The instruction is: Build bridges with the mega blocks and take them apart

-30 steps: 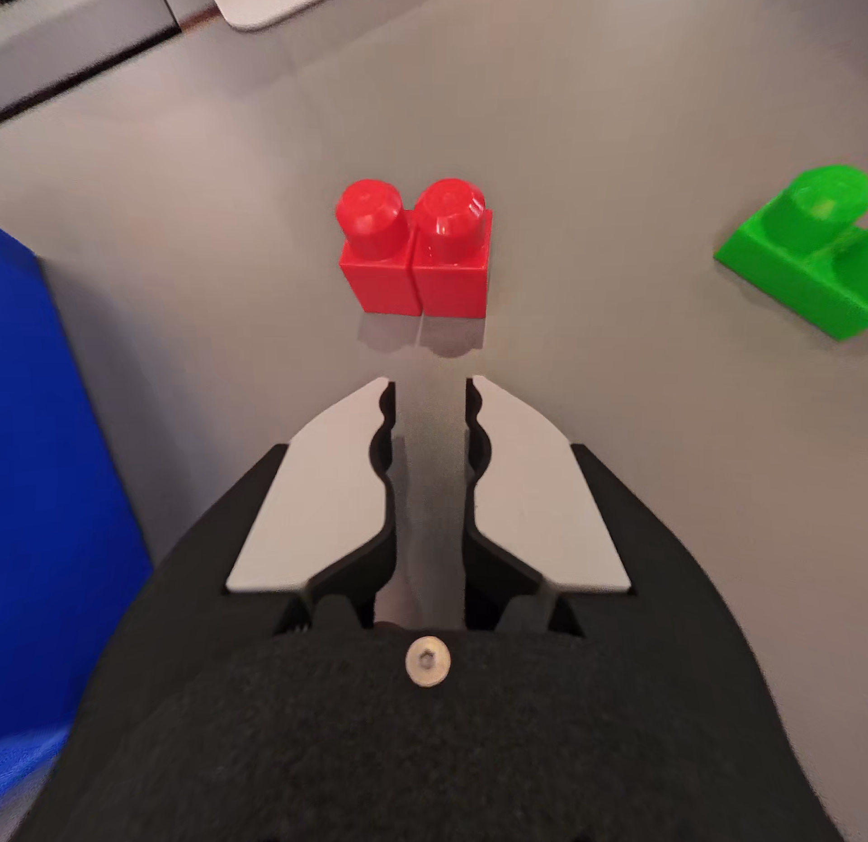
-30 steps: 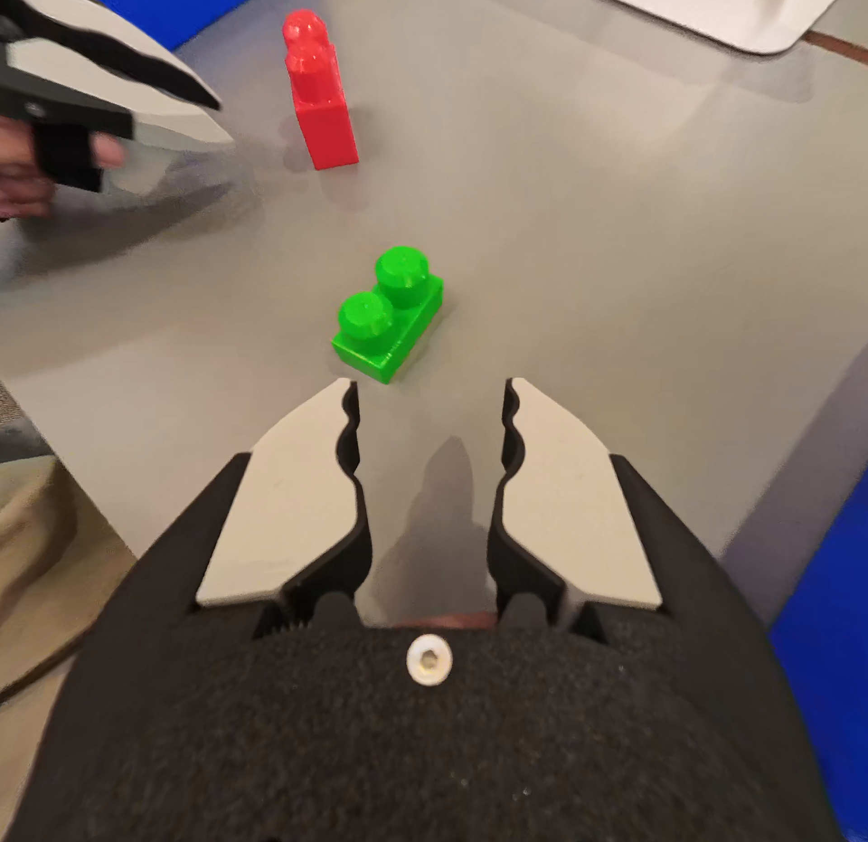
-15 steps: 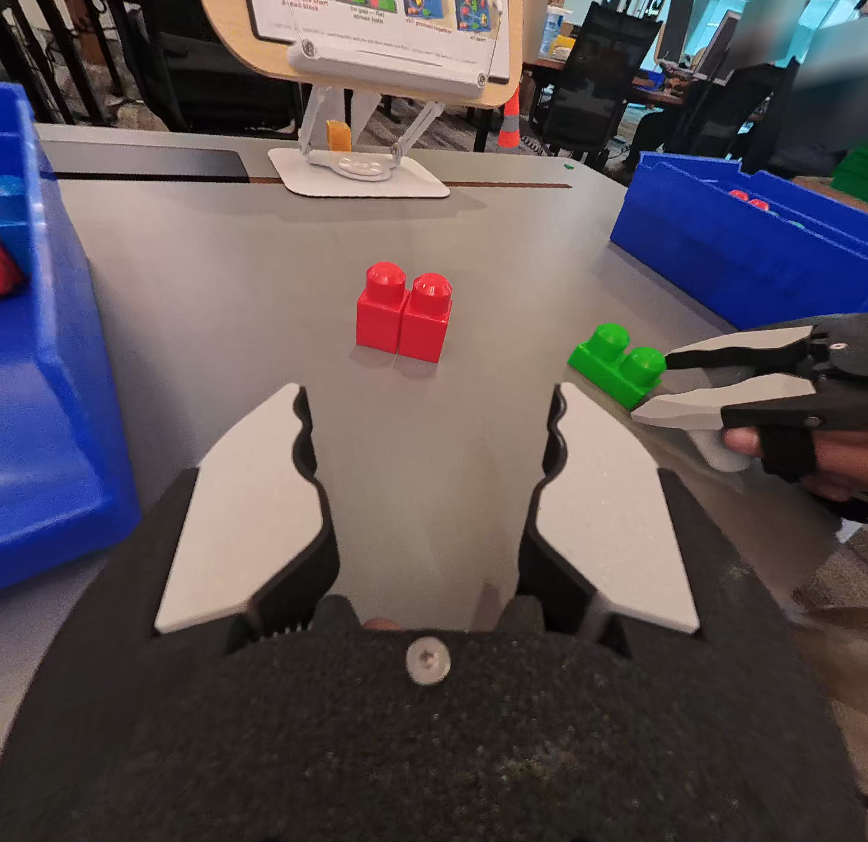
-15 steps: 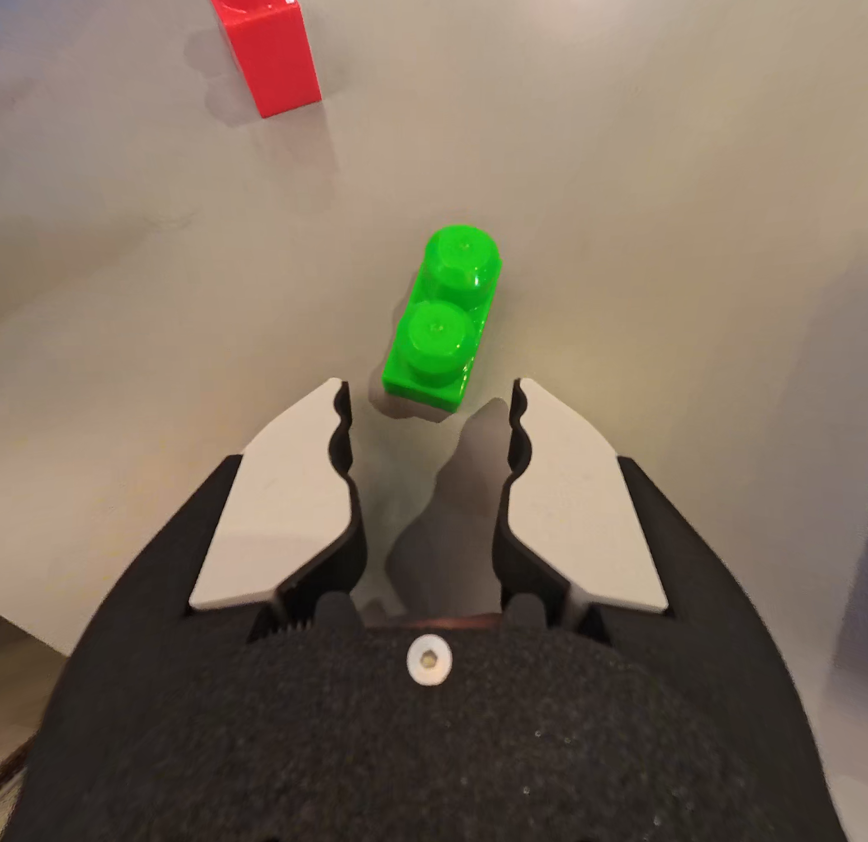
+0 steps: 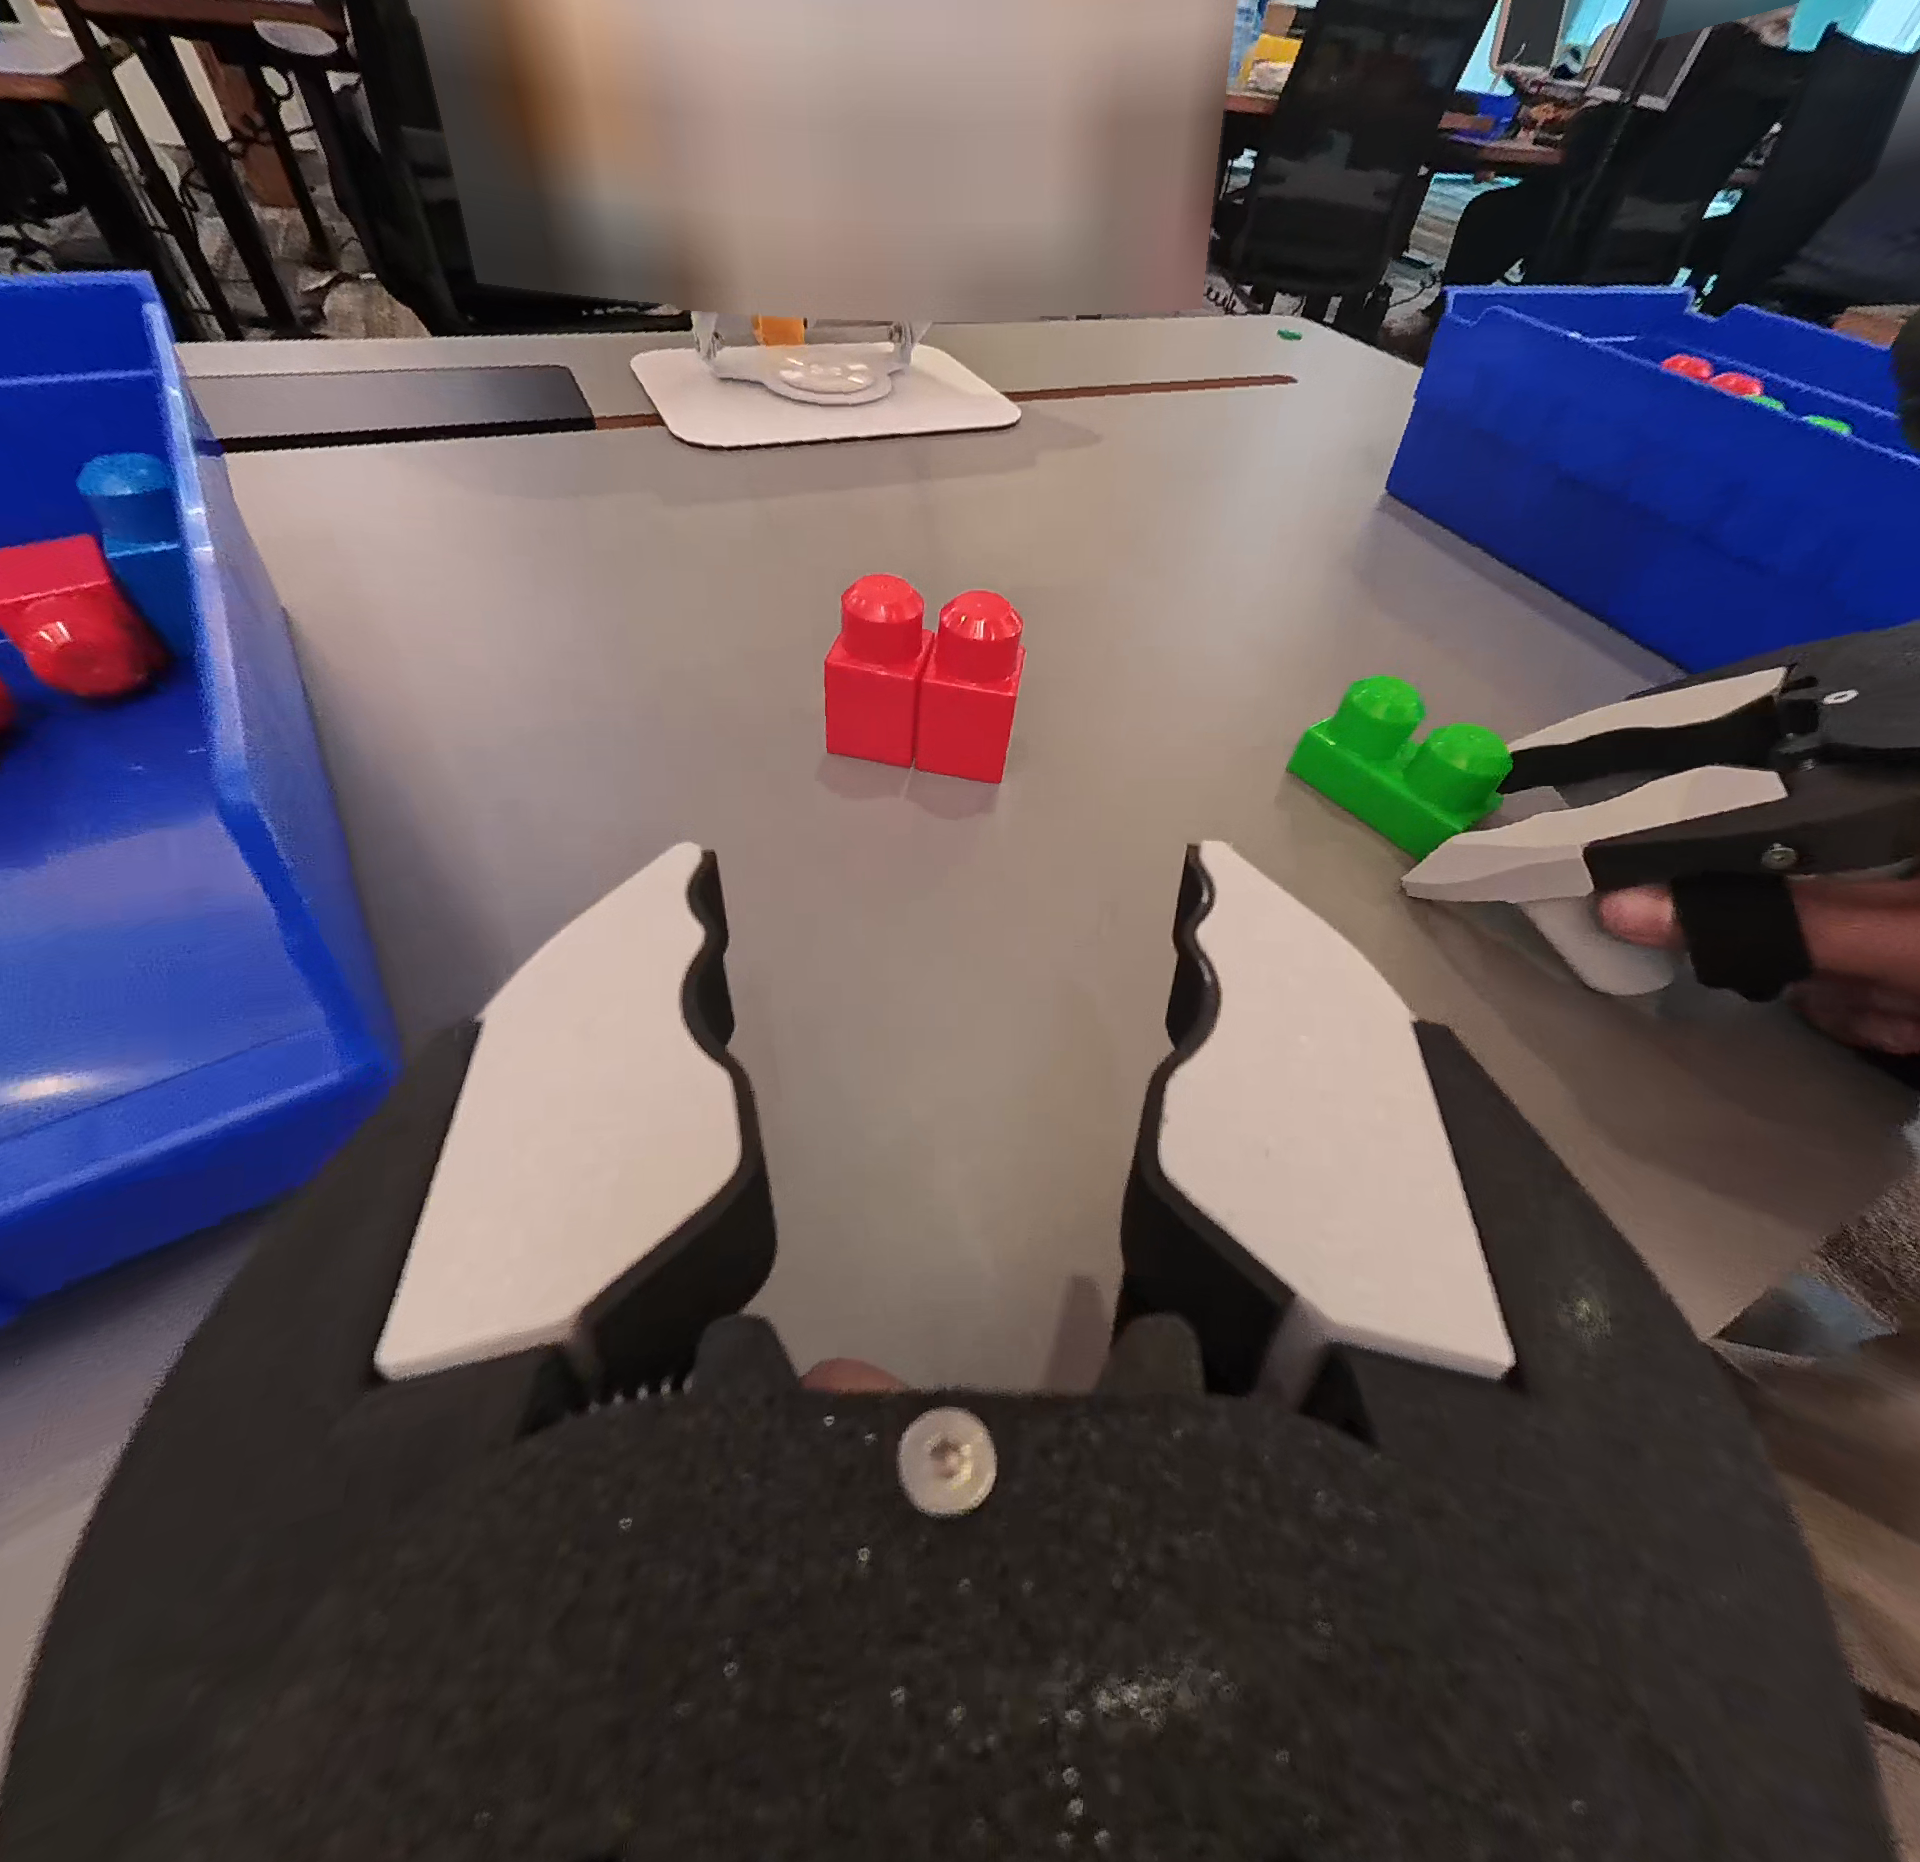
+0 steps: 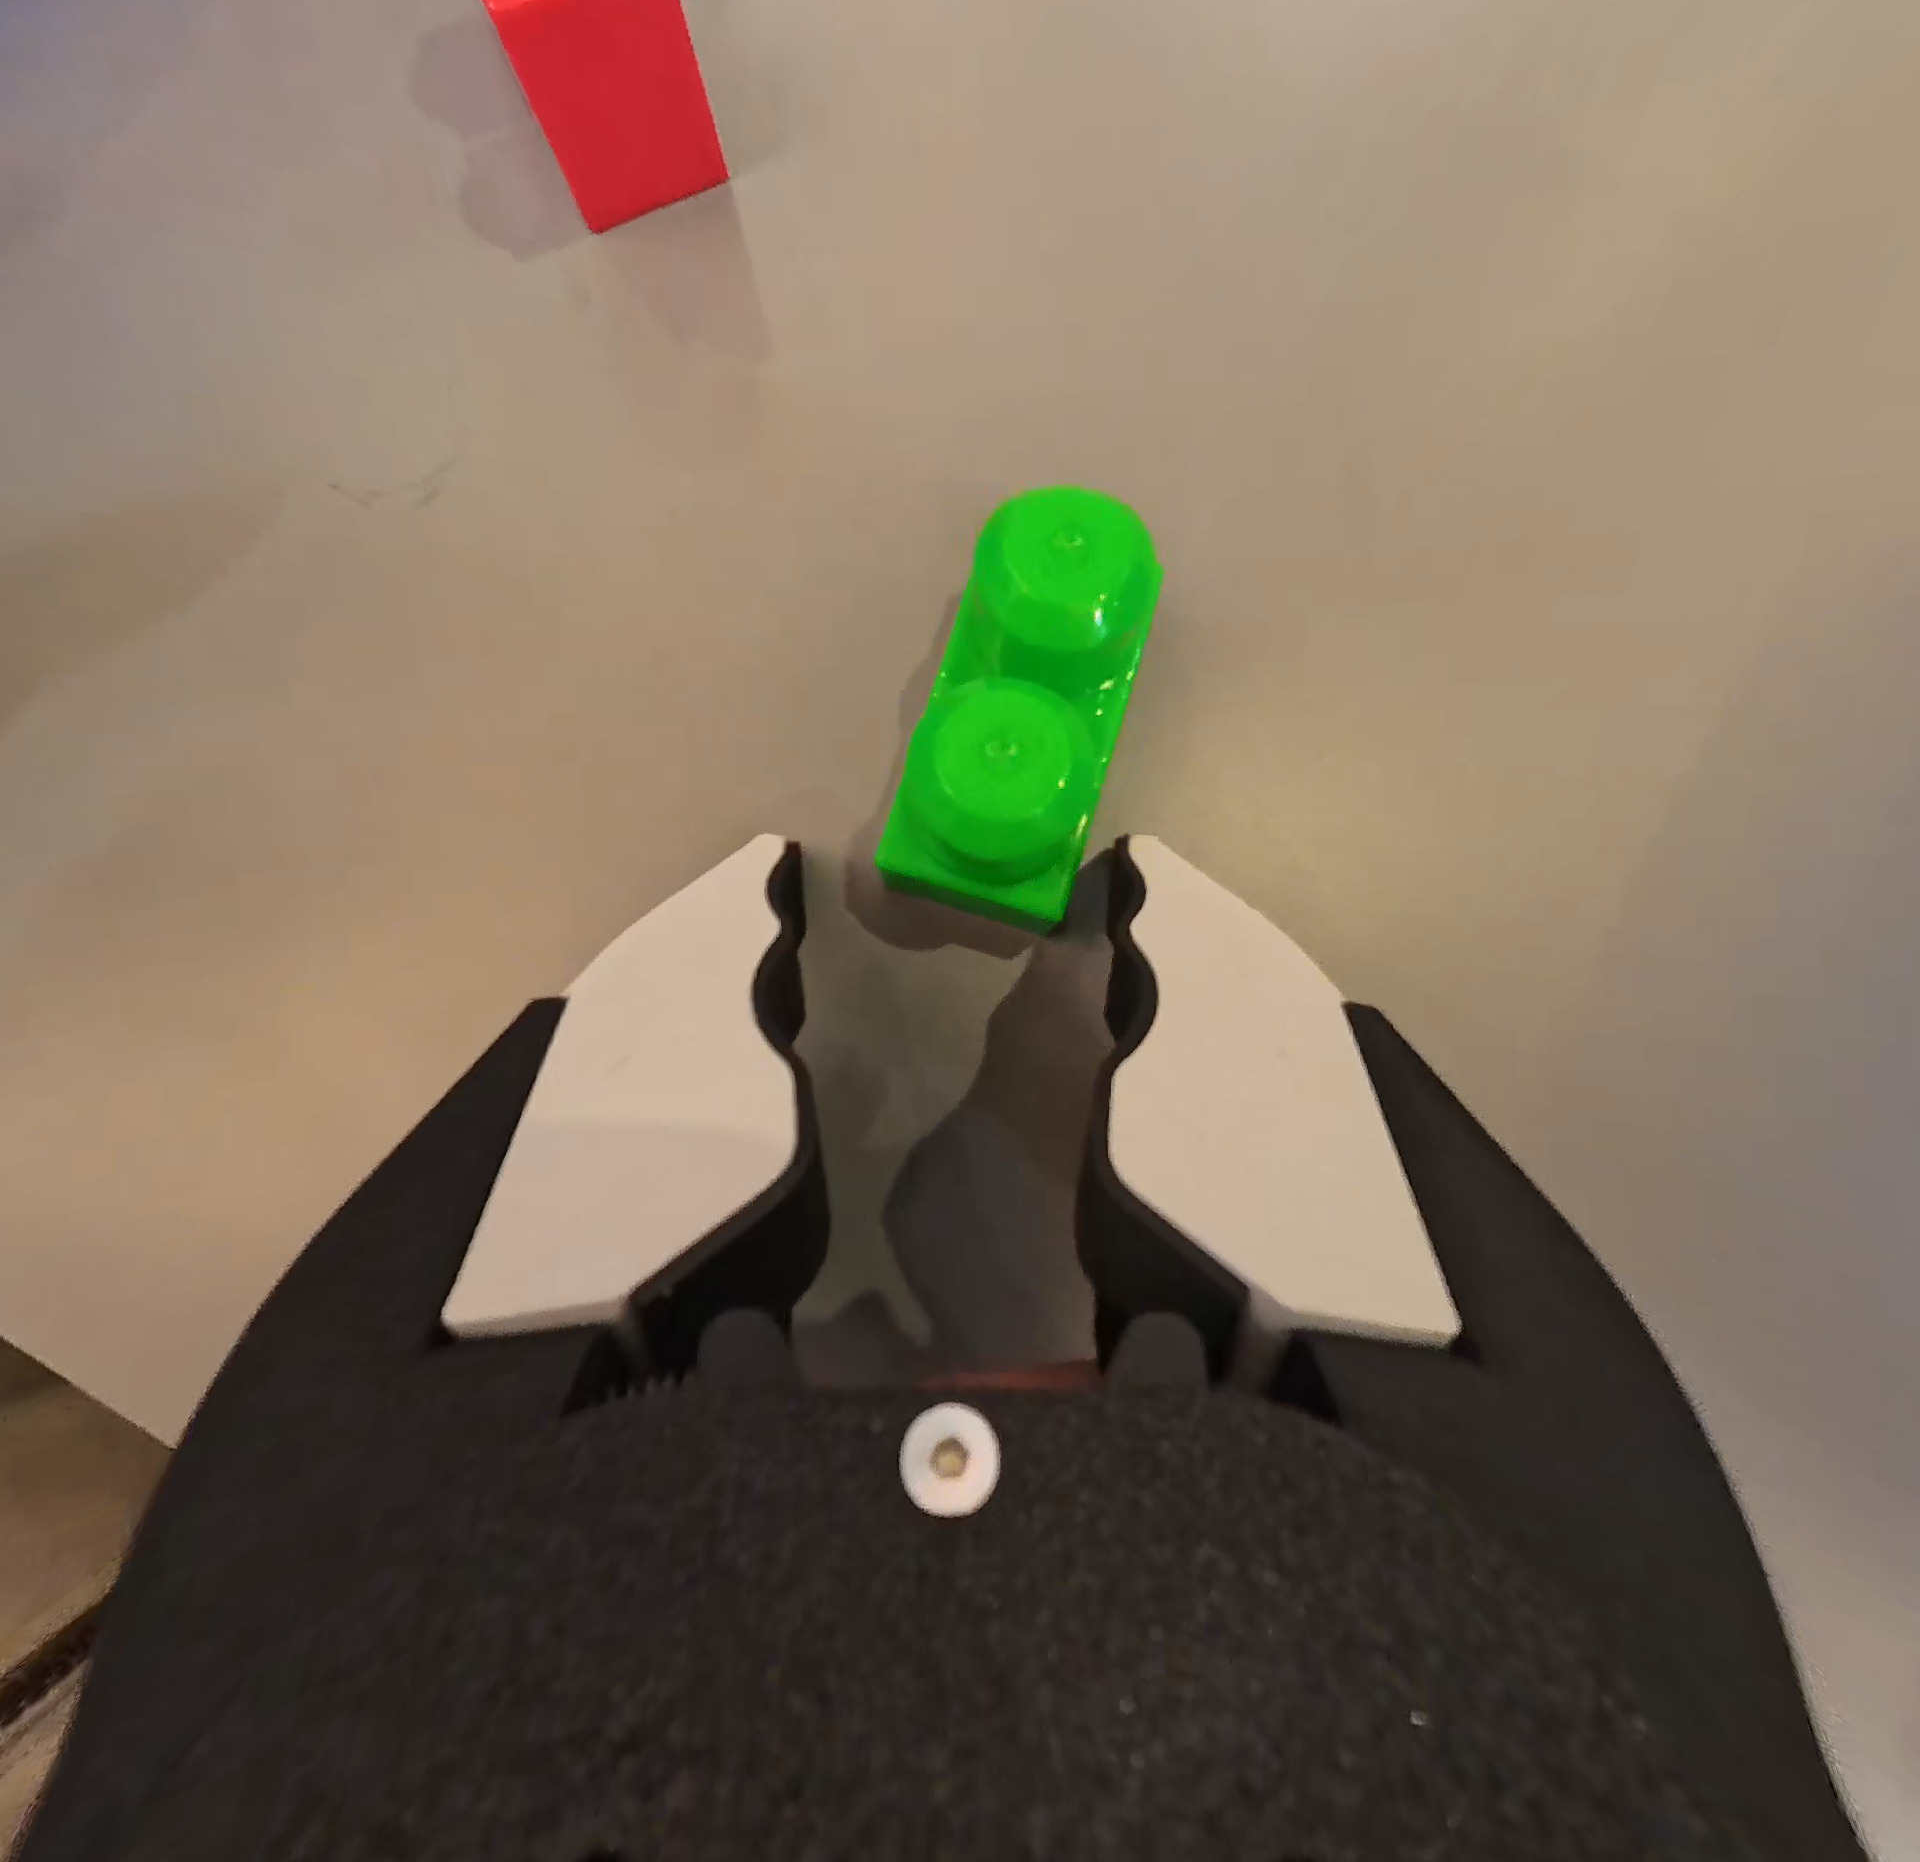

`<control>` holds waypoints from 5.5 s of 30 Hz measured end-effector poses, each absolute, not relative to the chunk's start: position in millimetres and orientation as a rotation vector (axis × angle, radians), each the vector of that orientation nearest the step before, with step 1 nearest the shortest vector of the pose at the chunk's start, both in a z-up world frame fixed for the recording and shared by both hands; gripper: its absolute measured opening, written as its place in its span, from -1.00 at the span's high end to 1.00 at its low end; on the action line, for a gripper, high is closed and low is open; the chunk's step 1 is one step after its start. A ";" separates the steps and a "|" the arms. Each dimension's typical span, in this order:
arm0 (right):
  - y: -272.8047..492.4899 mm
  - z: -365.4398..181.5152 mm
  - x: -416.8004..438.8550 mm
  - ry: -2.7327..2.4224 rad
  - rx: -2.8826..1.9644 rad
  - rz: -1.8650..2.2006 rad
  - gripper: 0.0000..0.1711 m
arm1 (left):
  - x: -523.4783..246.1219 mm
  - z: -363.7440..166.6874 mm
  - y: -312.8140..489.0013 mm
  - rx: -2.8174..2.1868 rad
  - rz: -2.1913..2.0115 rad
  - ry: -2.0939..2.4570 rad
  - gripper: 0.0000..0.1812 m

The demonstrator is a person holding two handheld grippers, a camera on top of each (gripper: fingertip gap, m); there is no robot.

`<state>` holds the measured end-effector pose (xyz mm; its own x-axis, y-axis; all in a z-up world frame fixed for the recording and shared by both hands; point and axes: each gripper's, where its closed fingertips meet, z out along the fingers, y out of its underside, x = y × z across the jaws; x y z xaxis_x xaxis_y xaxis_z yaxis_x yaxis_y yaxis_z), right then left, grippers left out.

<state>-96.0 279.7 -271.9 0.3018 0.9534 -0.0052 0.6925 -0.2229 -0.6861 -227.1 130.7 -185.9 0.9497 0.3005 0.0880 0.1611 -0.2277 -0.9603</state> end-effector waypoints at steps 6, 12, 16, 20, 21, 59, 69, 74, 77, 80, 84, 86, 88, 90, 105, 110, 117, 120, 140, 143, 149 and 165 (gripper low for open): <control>279.0 -271.3 -97.4 -1.487 -1.976 0.603 0.56 | -223.3 -185.8 132.6 -1.804 0.110 -0.333 0.17; 277.7 -266.5 -100.0 -1.555 -1.901 0.611 0.57 | -224.9 -189.9 133.1 -1.824 0.126 -0.332 0.20; 281.2 -256.0 -104.2 -1.643 -1.803 0.621 0.57 | -223.7 -192.6 133.7 -1.843 0.100 -0.324 0.23; 297.1 -217.7 -112.9 -1.676 -1.667 0.674 0.57 | -225.3 -195.2 132.4 -1.863 0.087 -0.322 0.24; 298.5 -201.5 -116.6 -1.679 -1.621 0.714 0.57 | -225.0 -195.3 132.2 -1.865 0.078 -0.318 0.24; 259.4 -214.1 -255.3 -2.259 -1.372 0.769 0.57 | -214.0 -198.4 133.7 -1.914 0.112 -0.269 0.31; 260.9 -223.4 -253.5 -2.259 -1.398 0.780 0.57 | -212.1 -199.9 134.8 -1.922 0.110 -0.261 0.31; 262.1 -220.1 -254.1 -2.253 -1.383 0.783 0.48 | -211.3 -202.0 136.1 -1.928 0.112 -0.257 0.30; 263.7 -213.8 -256.2 -2.224 -1.380 0.795 0.31 | -211.2 -202.8 136.7 -1.934 0.114 -0.256 0.30; 266.7 -206.7 -256.5 -2.198 -1.373 0.804 0.28 | -213.2 -200.5 136.5 -1.936 0.141 -0.256 0.29; 276.3 -180.3 -248.6 -2.091 -1.351 0.819 0.21 | -215.0 -197.4 137.2 -1.928 0.167 -0.255 0.28; 281.5 -164.0 -237.1 -2.020 -1.331 0.832 0.22 | -215.7 -196.3 138.2 -1.922 0.169 -0.264 0.28; 283.9 -153.3 -220.5 -1.961 -1.329 0.860 0.23 | -216.6 -195.5 139.6 -1.917 0.171 -0.275 0.28; 286.0 -147.9 -200.6 -1.896 -1.332 0.887 0.24 | -217.1 -194.9 141.9 -1.913 0.170 -0.282 0.27; 328.6 -181.0 -83.5 -1.371 -1.499 0.966 0.27 | -219.2 -191.4 156.3 -1.863 0.249 -0.329 0.24; 326.5 -179.5 -83.6 -1.390 -1.477 0.925 0.26 | -219.5 -186.4 157.6 -1.832 0.290 -0.368 0.16; 323.9 -186.9 -81.8 -1.416 -1.496 0.927 0.26 | -214.5 -197.5 164.6 -1.896 0.253 -0.395 0.02; 326.3 -188.6 -79.9 -1.424 -1.514 0.931 0.27 | -216.1 -205.5 173.4 -1.933 0.213 -0.409 -0.06; 327.6 -187.8 -77.5 -1.432 -1.525 0.937 0.30 | -272.5 -255.4 261.2 -2.263 0.090 -0.386 -0.22; 326.2 -188.8 -77.9 -1.438 -1.528 0.943 0.30 | -270.6 -257.8 267.1 -2.277 0.066 -0.381 -0.22; 325.0 -187.9 -77.4 -1.449 -1.524 0.938 0.30 | -269.5 -265.3 276.8 -2.326 0.020 -0.367 -0.21; 325.1 -187.7 -76.8 -1.453 -1.531 0.949 0.33 | -276.0 -271.0 273.6 -2.368 0.092 -0.345 0.10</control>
